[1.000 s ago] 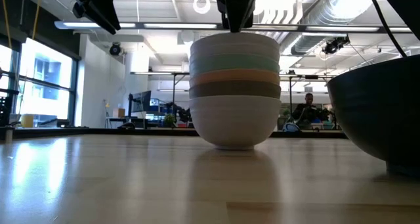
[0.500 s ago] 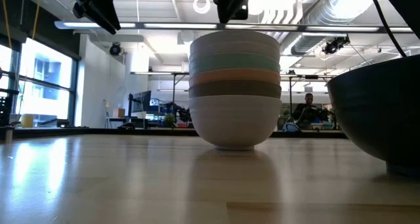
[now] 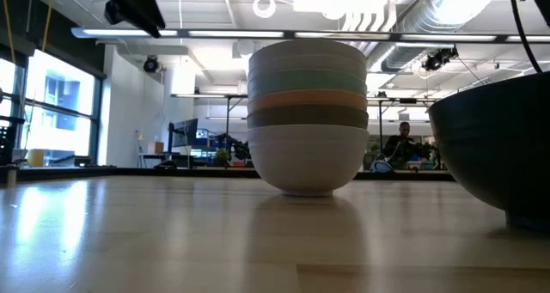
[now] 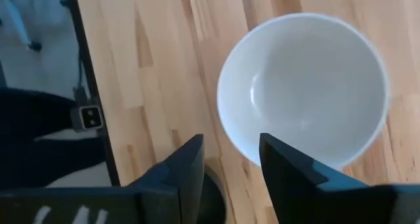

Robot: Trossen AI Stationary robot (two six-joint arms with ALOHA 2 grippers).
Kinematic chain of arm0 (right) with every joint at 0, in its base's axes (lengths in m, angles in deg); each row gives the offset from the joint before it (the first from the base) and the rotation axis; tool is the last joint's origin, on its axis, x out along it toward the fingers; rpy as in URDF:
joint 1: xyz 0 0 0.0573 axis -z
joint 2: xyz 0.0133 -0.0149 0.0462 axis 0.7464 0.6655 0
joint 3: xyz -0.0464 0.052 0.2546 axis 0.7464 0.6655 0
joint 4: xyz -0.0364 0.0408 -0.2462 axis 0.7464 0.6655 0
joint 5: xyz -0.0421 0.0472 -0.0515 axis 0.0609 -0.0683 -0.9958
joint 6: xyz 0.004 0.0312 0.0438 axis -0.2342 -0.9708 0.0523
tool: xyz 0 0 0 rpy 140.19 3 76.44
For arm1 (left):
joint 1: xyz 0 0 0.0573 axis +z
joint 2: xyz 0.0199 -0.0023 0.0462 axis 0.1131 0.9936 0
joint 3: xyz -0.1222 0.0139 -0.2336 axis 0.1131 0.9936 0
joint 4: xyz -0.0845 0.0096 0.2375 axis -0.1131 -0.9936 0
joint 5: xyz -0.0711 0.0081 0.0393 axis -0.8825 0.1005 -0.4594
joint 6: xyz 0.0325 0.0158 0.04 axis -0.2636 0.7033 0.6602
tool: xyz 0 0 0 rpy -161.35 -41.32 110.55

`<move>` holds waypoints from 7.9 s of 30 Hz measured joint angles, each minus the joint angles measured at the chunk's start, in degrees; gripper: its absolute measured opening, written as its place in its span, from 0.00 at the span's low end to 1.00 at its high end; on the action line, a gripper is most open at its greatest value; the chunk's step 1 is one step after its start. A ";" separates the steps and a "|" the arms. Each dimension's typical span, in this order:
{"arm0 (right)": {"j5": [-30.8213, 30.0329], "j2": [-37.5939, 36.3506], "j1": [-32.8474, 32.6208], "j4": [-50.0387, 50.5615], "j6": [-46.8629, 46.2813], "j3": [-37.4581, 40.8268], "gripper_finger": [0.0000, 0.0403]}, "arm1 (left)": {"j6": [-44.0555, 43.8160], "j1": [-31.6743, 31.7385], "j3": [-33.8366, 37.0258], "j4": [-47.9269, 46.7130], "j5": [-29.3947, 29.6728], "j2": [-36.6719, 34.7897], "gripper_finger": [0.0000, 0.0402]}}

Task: Nest bowls inside each other
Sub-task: Stack the black bowl on the white bowl

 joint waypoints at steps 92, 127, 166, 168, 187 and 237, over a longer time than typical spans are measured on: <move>3.36 -31.78 -22.68 -41.25 -38.92 81.19 0.35 | -8.28 -3.12 0.00 6.53 -1.07 0.09 0.41; 5.84 -28.61 -22.79 -46.02 -36.99 83.43 0.01 | -9.15 -3.14 0.00 6.55 -1.07 0.09 0.41; -6.47 -45.01 -14.18 -15.90 -30.54 54.90 0.00 | -7.37 -3.14 0.02 12.91 -0.72 3.77 0.41; -7.63 -44.87 -12.51 -13.79 -28.76 51.74 0.00 | -6.94 -3.14 0.02 13.03 -0.72 4.36 0.41; -7.95 -36.30 3.85 -2.89 -9.42 34.03 0.00 | -4.89 -3.14 0.02 16.01 -0.91 4.63 0.41; 6.25 -12.33 22.41 -0.96 6.04 23.87 0.00 | -1.56 -3.13 0.00 9.95 5.60 4.63 0.41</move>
